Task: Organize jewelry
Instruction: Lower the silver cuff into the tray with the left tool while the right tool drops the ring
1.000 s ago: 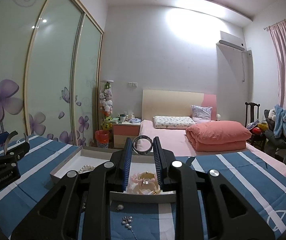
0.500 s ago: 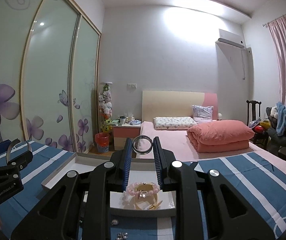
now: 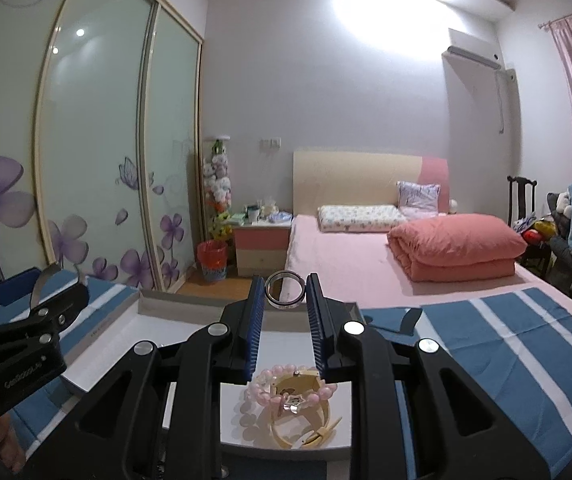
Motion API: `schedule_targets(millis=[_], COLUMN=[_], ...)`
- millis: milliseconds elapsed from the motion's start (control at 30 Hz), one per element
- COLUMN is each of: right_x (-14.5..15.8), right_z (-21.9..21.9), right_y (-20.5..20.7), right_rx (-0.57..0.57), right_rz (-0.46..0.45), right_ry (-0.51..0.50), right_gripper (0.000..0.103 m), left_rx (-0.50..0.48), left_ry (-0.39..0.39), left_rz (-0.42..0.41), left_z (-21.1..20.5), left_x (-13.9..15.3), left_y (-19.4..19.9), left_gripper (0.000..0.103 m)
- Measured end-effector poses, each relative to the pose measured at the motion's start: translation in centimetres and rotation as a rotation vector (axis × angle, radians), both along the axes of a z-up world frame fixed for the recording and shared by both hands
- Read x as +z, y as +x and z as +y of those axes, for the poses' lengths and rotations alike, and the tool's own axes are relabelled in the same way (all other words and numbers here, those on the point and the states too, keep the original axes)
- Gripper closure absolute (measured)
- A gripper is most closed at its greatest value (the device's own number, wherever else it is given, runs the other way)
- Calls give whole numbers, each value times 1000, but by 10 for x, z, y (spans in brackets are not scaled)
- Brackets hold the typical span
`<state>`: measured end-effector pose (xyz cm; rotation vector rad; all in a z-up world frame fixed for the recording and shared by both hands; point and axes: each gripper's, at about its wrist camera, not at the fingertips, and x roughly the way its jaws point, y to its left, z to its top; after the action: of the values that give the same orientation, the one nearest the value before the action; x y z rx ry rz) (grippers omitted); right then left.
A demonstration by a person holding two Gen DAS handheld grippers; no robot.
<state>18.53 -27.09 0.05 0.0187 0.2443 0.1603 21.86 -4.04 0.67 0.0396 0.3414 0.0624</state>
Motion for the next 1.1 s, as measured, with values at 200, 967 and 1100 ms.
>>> schedule_targets(millis=[200, 967, 1100], right_x=[-14, -13, -5], right_z=[3, -8, -14], right_y=[15, 28, 20], right_rx=[30, 41, 33], right_rz=[91, 173, 161], right_ry=[11, 85, 88], right_gripper=[80, 63, 63], left_rx=[-29, -77, -63], left_ry=[1, -30, -63], left_rz=[46, 89, 77], left_z=[-8, -3, 8], left_x=[-16, -29, -19], left_y=[23, 32, 25], left_gripper=[38, 37, 37])
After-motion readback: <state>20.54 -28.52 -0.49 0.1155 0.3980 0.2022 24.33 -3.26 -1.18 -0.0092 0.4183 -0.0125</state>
